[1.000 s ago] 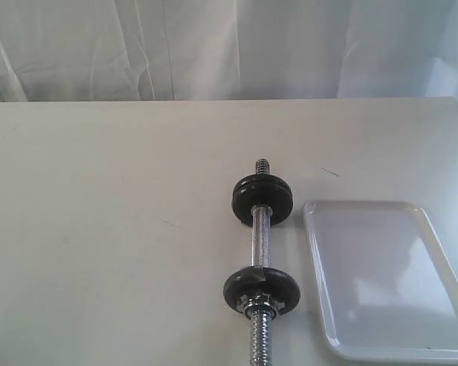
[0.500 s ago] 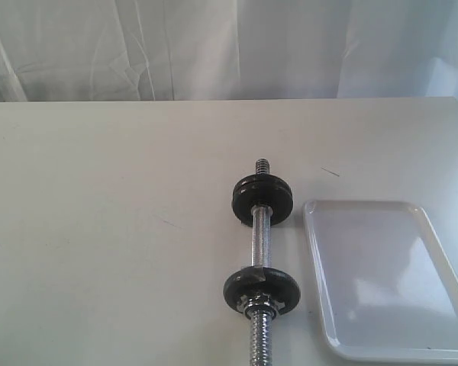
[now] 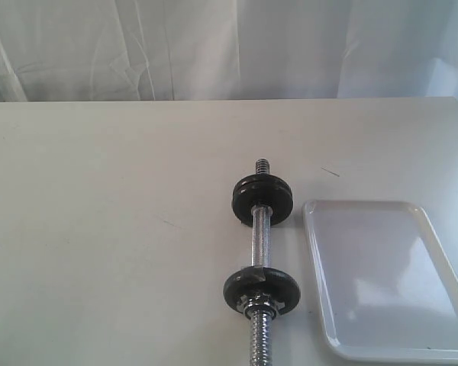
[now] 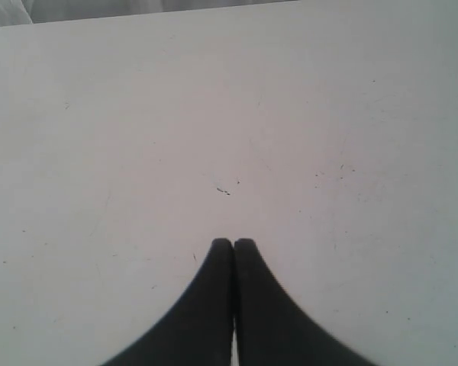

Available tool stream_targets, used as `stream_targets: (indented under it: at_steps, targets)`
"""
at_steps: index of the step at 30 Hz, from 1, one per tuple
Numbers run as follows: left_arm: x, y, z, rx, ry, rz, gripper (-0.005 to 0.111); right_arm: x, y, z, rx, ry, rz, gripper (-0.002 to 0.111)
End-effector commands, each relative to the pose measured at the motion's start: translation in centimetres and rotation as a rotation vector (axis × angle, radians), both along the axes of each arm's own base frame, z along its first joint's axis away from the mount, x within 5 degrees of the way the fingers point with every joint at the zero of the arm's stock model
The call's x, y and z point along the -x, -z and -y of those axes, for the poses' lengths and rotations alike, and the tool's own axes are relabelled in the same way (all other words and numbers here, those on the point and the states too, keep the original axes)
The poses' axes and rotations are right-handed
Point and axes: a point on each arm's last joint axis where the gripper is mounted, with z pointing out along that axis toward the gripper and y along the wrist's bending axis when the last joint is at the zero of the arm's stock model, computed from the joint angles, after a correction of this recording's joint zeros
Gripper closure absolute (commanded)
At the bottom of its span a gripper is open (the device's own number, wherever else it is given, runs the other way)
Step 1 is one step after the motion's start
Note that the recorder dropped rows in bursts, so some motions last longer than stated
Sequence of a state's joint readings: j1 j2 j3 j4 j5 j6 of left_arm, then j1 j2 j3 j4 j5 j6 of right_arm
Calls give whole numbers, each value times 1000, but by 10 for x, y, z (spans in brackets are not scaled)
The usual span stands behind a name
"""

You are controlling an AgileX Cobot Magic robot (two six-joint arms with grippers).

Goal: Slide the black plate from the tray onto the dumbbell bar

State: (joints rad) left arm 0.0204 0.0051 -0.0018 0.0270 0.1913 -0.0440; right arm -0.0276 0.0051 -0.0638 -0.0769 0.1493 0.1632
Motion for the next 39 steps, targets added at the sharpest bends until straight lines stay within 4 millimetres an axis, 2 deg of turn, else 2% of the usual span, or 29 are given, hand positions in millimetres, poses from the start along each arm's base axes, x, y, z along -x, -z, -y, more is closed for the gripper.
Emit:
stream_targets:
  at_steps: [1, 3, 15, 23, 29, 39]
  targets:
    - [0, 0, 0, 1, -2, 6, 107, -2, 28, 1, 12, 10, -133, 108]
    - [0, 0, 0, 1, -2, 6, 107, 1, 40, 2, 15, 22, -268, 108]
    - [0, 0, 0, 1, -2, 6, 107, 1, 40, 2, 27, 20, -264, 108]
    - [0, 0, 0, 1, -2, 6, 107, 0, 39, -3, 40, -82, -259, 108]
    - [0, 0, 0, 1, -2, 6, 107, 0, 39, -3, 198, -103, -258, 108]
    - [0, 0, 0, 1, -2, 6, 107, 0, 38, -6, 120, -117, -248, 108]
